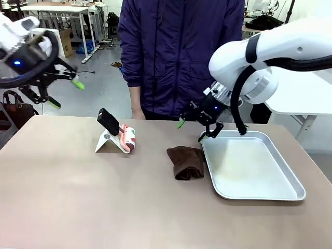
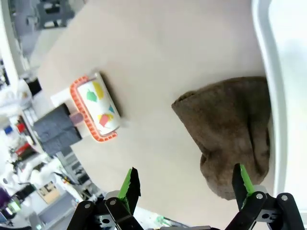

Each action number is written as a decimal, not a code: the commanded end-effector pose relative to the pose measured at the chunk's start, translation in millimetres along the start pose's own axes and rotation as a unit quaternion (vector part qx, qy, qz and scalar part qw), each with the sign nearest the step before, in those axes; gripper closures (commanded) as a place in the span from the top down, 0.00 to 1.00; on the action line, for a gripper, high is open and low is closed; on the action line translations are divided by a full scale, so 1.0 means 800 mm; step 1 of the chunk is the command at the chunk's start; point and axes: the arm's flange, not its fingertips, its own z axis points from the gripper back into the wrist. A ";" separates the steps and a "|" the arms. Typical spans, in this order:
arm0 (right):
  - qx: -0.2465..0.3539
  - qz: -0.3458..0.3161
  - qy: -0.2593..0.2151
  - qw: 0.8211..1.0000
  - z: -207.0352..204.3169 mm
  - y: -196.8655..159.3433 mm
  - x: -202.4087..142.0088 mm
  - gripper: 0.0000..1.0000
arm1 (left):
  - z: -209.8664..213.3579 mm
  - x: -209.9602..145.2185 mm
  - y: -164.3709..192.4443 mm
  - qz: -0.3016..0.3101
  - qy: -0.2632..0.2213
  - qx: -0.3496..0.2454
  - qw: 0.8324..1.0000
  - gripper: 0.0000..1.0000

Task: Clean the surface of the table.
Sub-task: Return the Lint Roller and towel to their original positions.

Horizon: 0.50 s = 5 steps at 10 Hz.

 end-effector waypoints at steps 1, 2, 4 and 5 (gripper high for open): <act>0.070 -0.014 -0.041 0.997 0.008 -0.035 -0.047 1.00 | 0.020 -0.045 0.039 -0.031 0.012 -0.104 0.994 1.00; 0.122 -0.009 -0.046 0.991 0.017 -0.060 -0.072 1.00 | 0.018 -0.063 0.050 -0.023 -0.006 -0.155 0.988 1.00; 0.215 -0.001 -0.039 0.976 0.078 -0.145 -0.127 1.00 | 0.001 -0.083 0.077 0.000 -0.043 -0.224 0.974 1.00; 0.267 0.002 -0.053 0.962 0.105 -0.185 -0.147 1.00 | 0.000 -0.089 0.097 -0.008 -0.037 -0.262 0.964 1.00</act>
